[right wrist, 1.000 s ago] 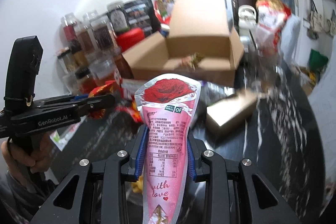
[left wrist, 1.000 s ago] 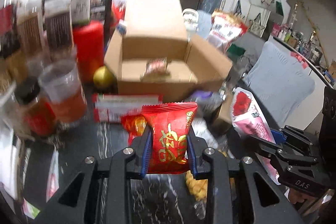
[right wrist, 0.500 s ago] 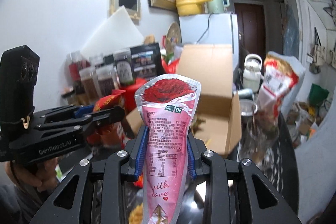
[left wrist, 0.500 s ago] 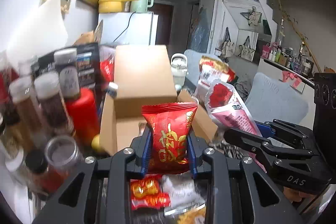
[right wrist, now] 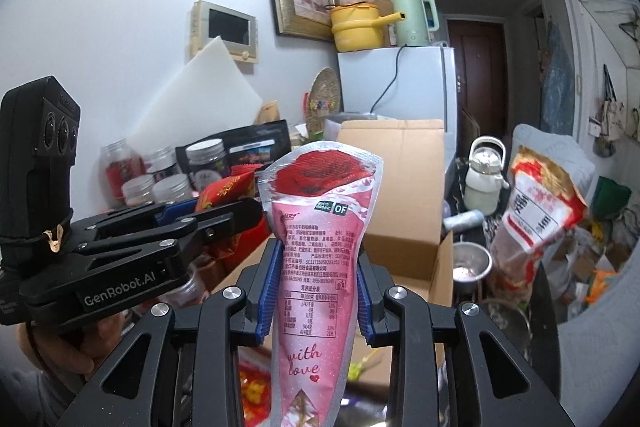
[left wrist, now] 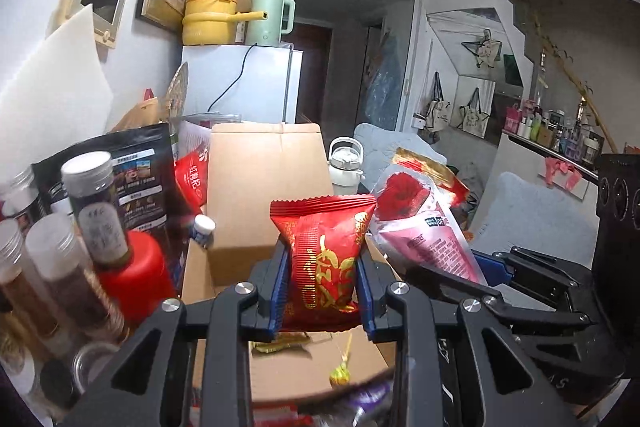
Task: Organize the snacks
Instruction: 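Lift and carry the red packet and pink pouch over the box with both tools, then lower the red packet into the box with the left tool while the right tool releases the pouch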
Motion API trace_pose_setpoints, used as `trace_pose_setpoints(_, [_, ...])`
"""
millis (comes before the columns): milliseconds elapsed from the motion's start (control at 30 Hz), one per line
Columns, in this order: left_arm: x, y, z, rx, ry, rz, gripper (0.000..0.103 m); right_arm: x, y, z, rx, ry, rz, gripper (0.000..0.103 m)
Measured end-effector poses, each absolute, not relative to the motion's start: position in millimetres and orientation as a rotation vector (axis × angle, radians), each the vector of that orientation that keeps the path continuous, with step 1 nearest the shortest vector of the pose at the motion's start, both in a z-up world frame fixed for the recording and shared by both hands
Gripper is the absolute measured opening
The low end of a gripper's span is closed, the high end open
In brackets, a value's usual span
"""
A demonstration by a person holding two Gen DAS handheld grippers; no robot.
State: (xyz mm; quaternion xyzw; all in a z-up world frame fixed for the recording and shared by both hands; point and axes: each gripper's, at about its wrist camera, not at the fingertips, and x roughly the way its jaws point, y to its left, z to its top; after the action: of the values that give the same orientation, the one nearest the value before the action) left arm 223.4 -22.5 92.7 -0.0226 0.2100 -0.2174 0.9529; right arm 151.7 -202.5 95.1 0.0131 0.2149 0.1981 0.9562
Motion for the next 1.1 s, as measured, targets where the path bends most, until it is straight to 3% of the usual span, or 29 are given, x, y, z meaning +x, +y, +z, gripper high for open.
trace_pose_setpoints(367, [280,-33,75,-0.04,0.466,-0.421,0.029,213,-209,86,0.058,0.461,0.396,0.033])
trace_pose_setpoints(1100, [354,-42,3,-0.016,0.744,-0.311,0.03,273,-206,26,0.055,0.669,0.347,0.033])
